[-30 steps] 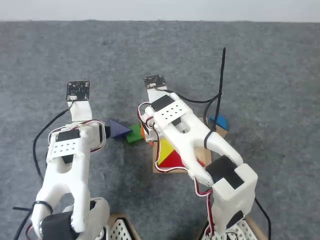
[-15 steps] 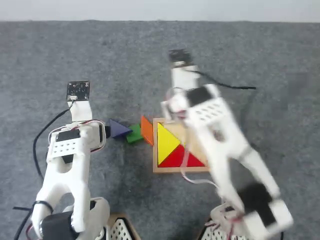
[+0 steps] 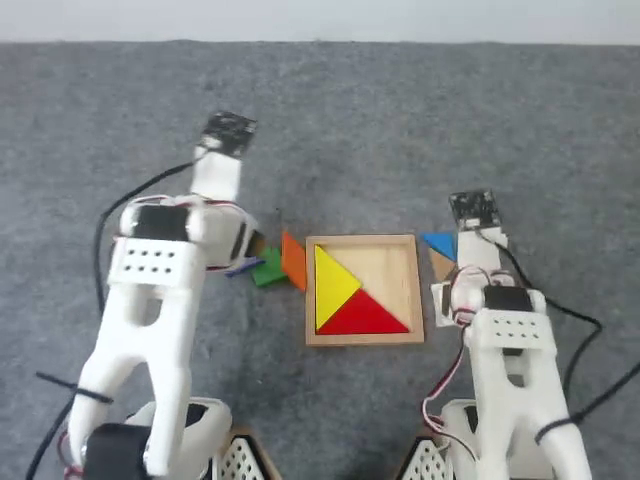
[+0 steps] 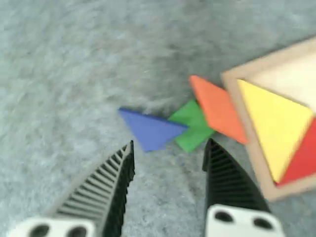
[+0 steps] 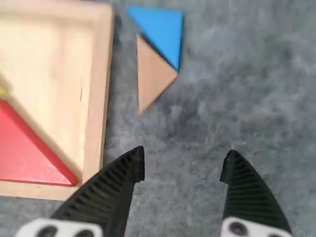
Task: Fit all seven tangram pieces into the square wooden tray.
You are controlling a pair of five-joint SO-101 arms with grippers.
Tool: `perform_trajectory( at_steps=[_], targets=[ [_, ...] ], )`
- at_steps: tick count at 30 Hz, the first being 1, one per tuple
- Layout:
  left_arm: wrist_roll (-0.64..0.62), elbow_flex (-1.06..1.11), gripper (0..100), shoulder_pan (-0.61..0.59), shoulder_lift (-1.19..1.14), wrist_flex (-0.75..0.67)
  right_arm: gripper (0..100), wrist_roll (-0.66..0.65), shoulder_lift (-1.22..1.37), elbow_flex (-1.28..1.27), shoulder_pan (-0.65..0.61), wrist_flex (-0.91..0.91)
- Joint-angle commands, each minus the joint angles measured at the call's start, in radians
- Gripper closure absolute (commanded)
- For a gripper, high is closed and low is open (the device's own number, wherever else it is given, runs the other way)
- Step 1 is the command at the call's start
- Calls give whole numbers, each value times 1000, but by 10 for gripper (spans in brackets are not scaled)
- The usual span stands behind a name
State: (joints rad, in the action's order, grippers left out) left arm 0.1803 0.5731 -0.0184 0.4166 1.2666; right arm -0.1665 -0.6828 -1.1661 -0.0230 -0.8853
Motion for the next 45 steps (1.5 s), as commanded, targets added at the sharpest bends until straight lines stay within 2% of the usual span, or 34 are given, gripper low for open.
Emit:
perform_trajectory(
  at_steps=[1,7,14,22,28,36,45],
  targets=[
    [61,-68,779,75,-32,32,757,-11,-39,-34,15,71],
    [94,-71,779,106,-249,-66,757,-9,-39,-72,16,97],
    [92,-81,779,219,-373,-138,757,-9,-41,-83,16,104],
    [117,-82,779,216,-480,-232,757,-9,-39,-83,16,105],
    [129,-140,779,133,-560,-235,757,-9,-39,-83,16,105],
    [212,-188,780,32,-569,-209,757,-9,-39,-83,16,105],
    [163,-390,782,-2,-571,-169,757,-9,-39,-83,16,105]
  ],
)
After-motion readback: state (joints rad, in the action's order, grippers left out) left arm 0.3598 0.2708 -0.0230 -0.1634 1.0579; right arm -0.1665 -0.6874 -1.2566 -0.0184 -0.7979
